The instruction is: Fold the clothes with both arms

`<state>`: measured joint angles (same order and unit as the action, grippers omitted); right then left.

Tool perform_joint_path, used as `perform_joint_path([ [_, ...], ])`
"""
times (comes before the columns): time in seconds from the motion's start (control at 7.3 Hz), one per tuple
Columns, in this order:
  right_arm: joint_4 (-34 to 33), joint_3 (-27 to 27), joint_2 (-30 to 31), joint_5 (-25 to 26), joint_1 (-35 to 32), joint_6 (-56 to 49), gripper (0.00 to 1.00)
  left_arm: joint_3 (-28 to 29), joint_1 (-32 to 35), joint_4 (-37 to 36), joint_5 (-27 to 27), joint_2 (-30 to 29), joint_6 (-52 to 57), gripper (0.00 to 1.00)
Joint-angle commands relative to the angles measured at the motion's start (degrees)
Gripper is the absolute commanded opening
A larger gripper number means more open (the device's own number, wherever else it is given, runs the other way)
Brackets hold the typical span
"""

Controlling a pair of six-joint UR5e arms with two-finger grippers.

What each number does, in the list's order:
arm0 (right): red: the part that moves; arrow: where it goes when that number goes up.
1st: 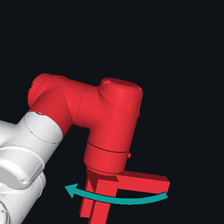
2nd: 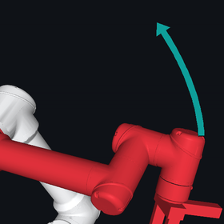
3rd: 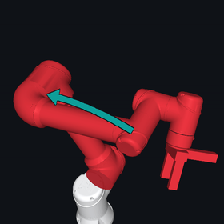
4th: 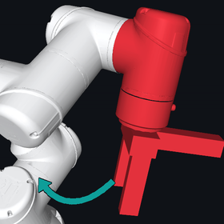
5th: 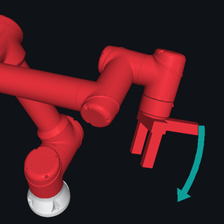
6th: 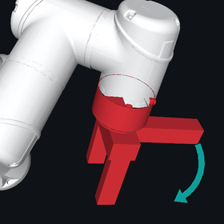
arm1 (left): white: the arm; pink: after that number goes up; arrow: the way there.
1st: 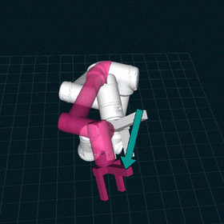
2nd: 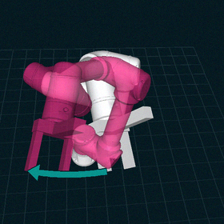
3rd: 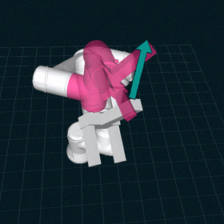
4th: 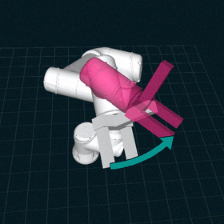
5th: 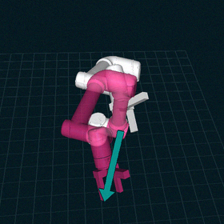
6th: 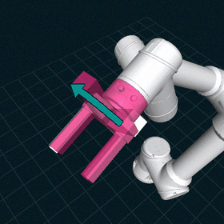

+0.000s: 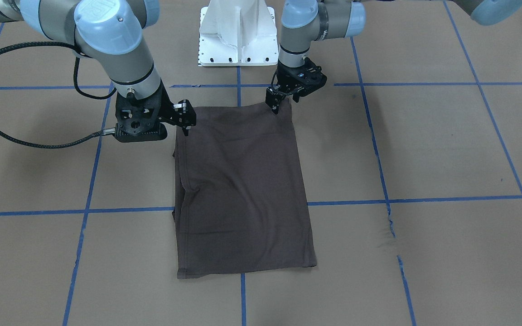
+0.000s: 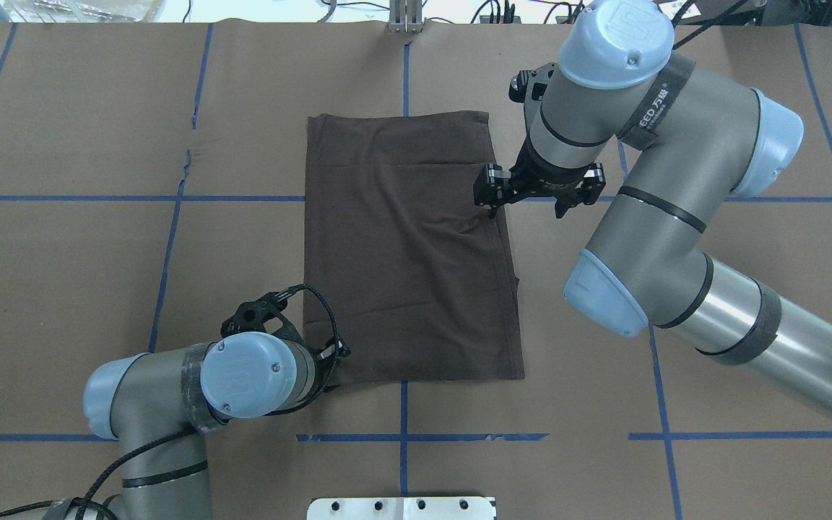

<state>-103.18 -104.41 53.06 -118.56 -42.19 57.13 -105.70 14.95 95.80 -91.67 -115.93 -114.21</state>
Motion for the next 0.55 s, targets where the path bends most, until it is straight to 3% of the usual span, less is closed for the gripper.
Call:
perform_joint_path([
  [0.0,0.00,0.09,0.02,0.09,0.00,0.00,1.00,0.06,-0.27,0.09,0.00,0.09,0.04,0.70],
  [0.14,0.00,0.09,0.02,0.00,-0.09,0.00,1.00,0.06,-0.36,0.09,0.00,-0.08,-0.05,0.67],
  [0.27,0.00,0.09,0.11,0.00,0.00,0.00,1.00,0.06,-0.53,0.09,0.00,-0.08,0.04,0.55],
  [0.41,0.00,0.09,0.28,0.00,0.00,0.00,1.00,0.06,-0.71,0.09,0.00,-0.17,0.04,0.37],
])
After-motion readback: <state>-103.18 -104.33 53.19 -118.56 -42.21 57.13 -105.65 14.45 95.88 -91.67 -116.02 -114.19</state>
